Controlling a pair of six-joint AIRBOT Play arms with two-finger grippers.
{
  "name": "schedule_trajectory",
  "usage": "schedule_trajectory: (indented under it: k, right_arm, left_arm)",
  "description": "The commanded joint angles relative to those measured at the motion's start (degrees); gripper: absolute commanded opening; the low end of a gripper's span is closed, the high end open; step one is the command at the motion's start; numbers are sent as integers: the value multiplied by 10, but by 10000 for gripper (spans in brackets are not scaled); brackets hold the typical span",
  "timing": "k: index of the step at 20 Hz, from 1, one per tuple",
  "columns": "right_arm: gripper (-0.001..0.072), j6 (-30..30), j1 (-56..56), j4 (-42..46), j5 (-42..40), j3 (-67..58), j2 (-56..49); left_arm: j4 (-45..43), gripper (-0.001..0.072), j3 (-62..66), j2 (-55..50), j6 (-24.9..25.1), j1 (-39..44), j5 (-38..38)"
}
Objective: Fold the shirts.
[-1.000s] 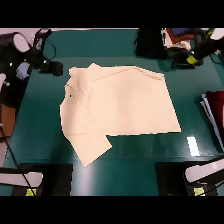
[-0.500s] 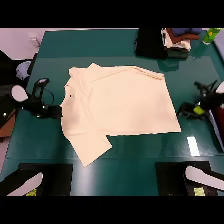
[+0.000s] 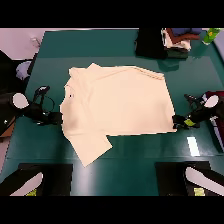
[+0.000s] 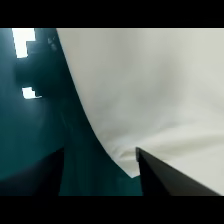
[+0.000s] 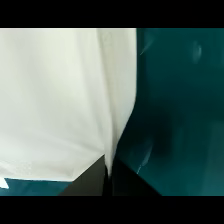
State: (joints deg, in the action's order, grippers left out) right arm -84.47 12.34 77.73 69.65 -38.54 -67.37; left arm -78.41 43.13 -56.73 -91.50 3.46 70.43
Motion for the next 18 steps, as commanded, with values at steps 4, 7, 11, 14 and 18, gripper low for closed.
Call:
schedule_trajectory:
  k: [4,7,11,14,18]
  right_arm:
    - [20,-1,-25,5,-16,7,0]
    - [20,-1,-25,5,-17,7,0]
    - [20,-1,-25,4,-18,7,0]
    - [20,-1,-25,4,-21,7,0]
    - [20,-1,-25,3,-22,7,0]
  left_arm:
    - [59,569,-81,1,0,0,10]
    - [142,568,-120,1,18,0,-16]
    - [155,567,-142,1,7,80,-54]
    - [157,566,-144,1,-13,140,-65]
    - [157,123,-144,1,-16,181,-84]
